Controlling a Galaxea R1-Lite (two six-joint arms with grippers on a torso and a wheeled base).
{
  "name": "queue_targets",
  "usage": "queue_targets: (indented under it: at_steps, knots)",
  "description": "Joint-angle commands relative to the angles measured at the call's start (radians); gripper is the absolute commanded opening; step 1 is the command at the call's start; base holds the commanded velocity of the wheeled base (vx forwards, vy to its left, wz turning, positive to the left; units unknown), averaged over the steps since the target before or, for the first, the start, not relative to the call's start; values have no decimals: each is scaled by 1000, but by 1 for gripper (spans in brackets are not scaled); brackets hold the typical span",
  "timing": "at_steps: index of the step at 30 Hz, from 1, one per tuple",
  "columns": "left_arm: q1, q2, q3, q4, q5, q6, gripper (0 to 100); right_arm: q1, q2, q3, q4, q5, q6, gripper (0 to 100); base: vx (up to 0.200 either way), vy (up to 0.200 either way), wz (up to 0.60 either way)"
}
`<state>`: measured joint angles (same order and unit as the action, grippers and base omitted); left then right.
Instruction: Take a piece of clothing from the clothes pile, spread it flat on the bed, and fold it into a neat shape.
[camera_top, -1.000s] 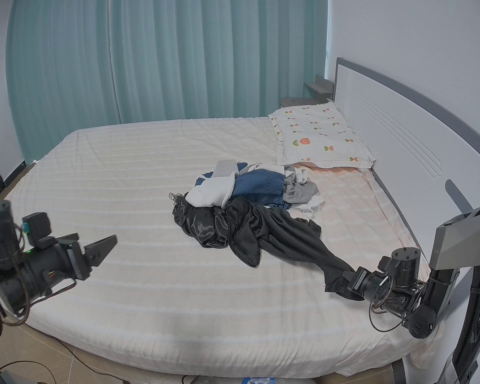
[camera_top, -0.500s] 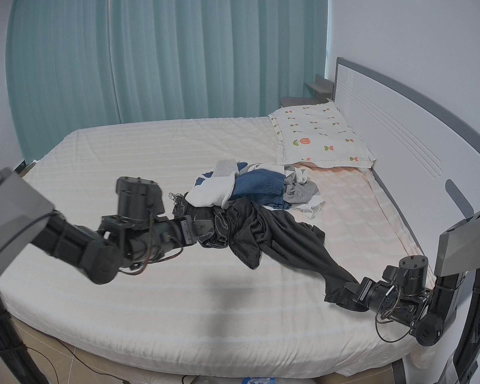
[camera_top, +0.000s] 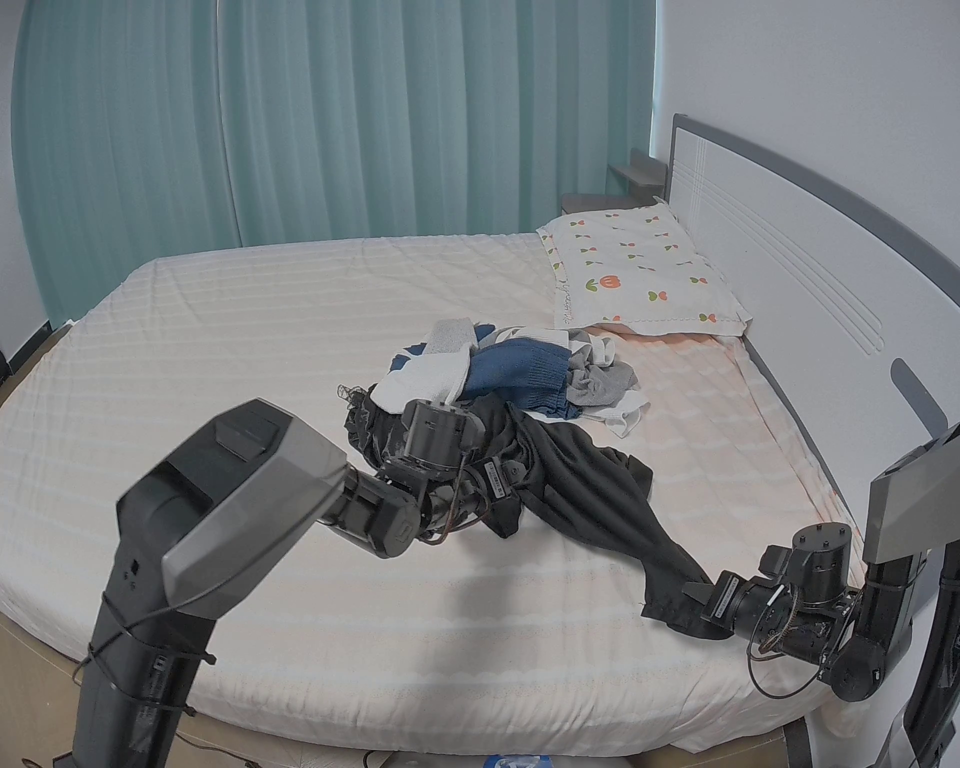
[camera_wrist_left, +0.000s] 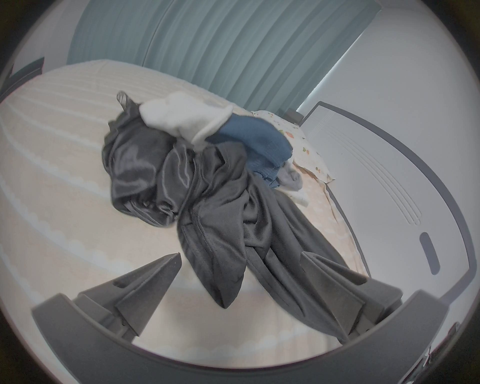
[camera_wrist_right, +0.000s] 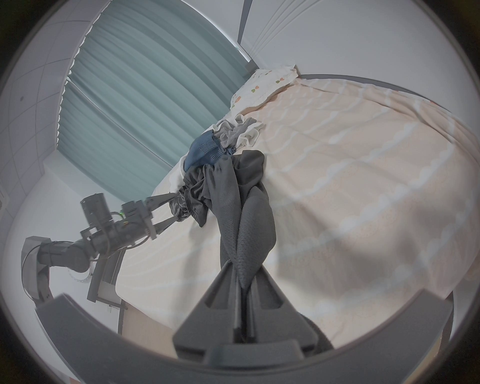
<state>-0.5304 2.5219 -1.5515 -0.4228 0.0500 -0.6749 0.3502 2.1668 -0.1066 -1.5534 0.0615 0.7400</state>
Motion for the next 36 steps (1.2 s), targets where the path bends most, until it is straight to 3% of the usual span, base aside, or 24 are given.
queue_targets:
  at_steps: [1, 14, 19, 20, 30, 36]
  knots:
    - [-33, 199, -188, 81, 16, -64, 100, 10, 31, 4, -11, 1, 1, 0, 0, 0, 0]
    - [-10, 285, -378, 121, 16, -176, 100, 13, 28, -2, -11, -2, 1, 0, 0, 0, 0]
    - [-10, 302, -443, 213, 19, -195, 100, 13, 24, -4, -11, -2, 1, 0, 0, 0, 0]
    - [-10, 304, -449, 214, 27, -195, 0, 13, 27, -5, -11, -2, 1, 0, 0, 0, 0]
    - [4, 230, -427, 271, 53, -305, 0, 12, 16, -5, -13, -2, 2, 0, 0, 0, 0]
    - [36, 3, -223, 260, 47, -353, 0, 13, 16, -65, -11, 0, 2, 0, 0, 0, 0]
